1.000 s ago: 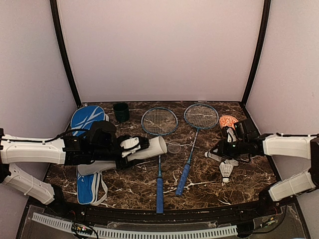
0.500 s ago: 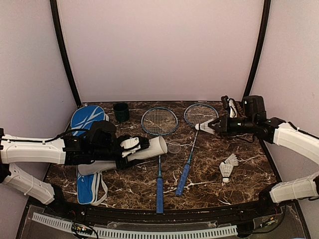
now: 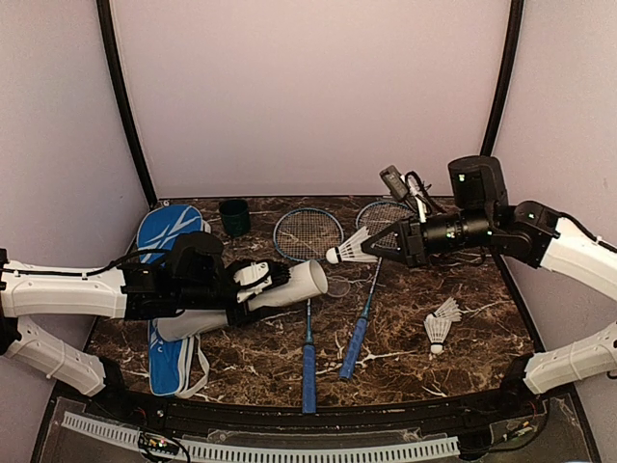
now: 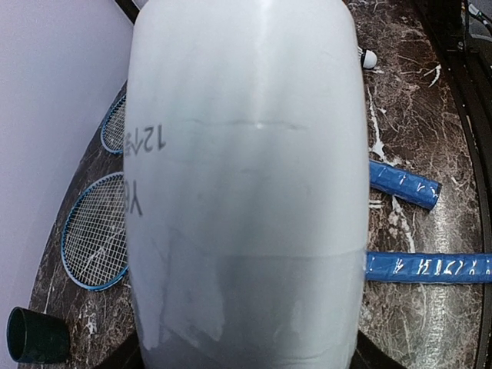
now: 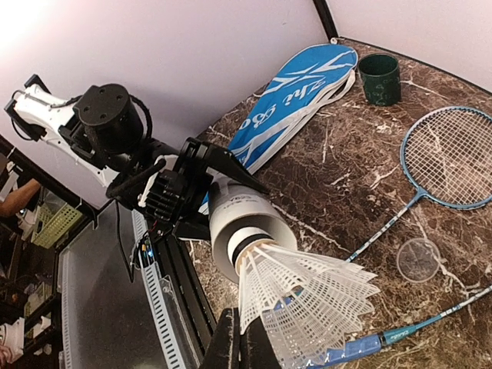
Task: Pack up the badminton gear
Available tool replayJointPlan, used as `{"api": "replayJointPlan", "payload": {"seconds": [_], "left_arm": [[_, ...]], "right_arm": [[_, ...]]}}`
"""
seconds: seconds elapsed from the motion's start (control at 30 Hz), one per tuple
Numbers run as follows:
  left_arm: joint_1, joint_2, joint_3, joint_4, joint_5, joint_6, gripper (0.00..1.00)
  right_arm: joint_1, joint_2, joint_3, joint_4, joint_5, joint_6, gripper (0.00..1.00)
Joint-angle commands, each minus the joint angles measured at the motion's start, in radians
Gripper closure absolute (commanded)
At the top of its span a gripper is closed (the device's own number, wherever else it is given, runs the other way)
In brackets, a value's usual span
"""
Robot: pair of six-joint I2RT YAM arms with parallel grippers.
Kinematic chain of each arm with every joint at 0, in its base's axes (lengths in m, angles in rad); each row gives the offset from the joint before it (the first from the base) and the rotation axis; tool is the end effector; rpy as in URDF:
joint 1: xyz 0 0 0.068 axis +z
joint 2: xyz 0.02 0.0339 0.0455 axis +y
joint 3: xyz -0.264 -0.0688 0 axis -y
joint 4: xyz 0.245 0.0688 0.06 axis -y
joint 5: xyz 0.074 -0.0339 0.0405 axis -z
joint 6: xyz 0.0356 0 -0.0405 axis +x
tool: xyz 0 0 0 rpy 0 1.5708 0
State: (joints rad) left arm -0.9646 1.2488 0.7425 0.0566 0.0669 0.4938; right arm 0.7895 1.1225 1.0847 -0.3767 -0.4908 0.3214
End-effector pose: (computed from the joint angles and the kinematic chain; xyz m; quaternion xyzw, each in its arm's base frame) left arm 0.1567 -0.2302 0.2500 0.5773 0.6194 -0.1515 0.5101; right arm 0.1635 0.1887 0.3597 -0.3176 0.7594 0.4524 0.3431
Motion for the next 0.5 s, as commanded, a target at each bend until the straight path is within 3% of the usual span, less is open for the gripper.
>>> {"api": "replayJointPlan", "payload": {"seconds": [0.0, 0.23, 0.47], "left_arm": [[0.001, -0.016, 0.021, 0.050, 0.037, -0.029, 0.67], [0.000, -0.027, 0.017, 0.079, 0.075, -0.047, 0.67], [0.000, -0.046, 0.001, 0.110, 0.110, -0.068, 0.67]], "right_arm": [[0.072, 0.048, 0.057, -0.053, 0.045, -0.045, 1.00], [0.145, 0.139, 0.120, -0.067, 0.099, -0.077, 1.00], [0.182, 0.213, 0.172, -0.011, 0.058, -0.075, 1.00]]}}
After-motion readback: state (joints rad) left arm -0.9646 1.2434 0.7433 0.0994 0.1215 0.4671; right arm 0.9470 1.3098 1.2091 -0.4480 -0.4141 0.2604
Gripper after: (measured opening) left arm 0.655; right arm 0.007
